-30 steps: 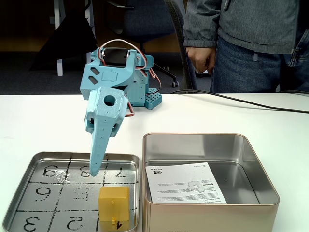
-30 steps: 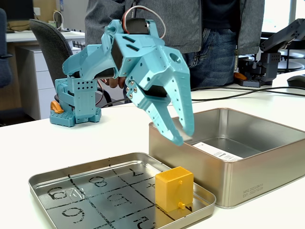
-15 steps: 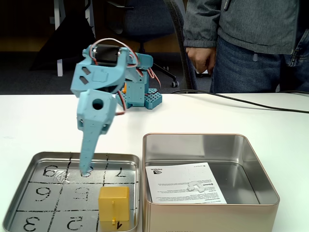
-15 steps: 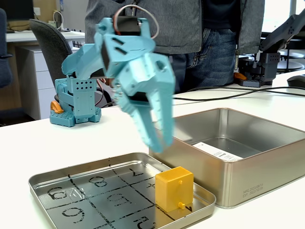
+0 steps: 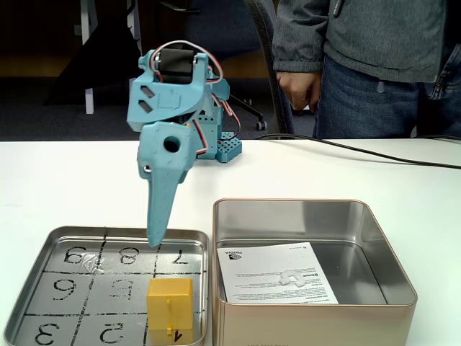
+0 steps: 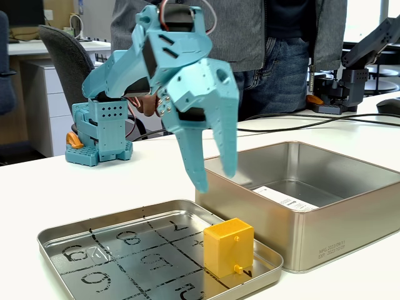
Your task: Grasp a lego block and put it in the bin.
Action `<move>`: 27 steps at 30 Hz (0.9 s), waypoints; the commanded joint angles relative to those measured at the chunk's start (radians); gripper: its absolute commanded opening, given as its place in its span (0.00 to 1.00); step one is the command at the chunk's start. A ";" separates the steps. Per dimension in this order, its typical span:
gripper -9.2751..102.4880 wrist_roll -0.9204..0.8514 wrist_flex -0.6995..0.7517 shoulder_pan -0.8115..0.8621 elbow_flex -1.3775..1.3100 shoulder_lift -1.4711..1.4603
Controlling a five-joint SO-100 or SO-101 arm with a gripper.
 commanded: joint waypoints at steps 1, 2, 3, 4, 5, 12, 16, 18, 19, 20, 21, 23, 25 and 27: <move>0.33 0.008 0.009 -0.014 -0.031 0.087; 0.34 0.006 0.005 -0.018 -0.031 0.080; 0.36 0.005 -0.003 -0.025 -0.031 0.066; 0.38 0.002 -0.011 -0.028 -0.031 0.052; 0.39 0.002 -0.014 -0.029 -0.031 0.040; 0.41 -0.021 -0.077 -0.032 0.023 -0.009; 0.42 -0.041 -0.156 -0.034 0.071 -0.034; 0.42 -0.049 -0.187 -0.035 0.081 -0.051; 0.43 -0.049 -0.196 -0.035 0.086 -0.060; 0.43 -0.052 -0.202 -0.034 0.087 -0.074; 0.43 -0.054 -0.209 -0.032 0.087 -0.086; 0.43 -0.060 -0.218 -0.029 0.087 -0.107; 0.43 -0.060 -0.222 -0.025 0.087 -0.123; 0.43 -0.063 -0.227 -0.025 0.087 -0.135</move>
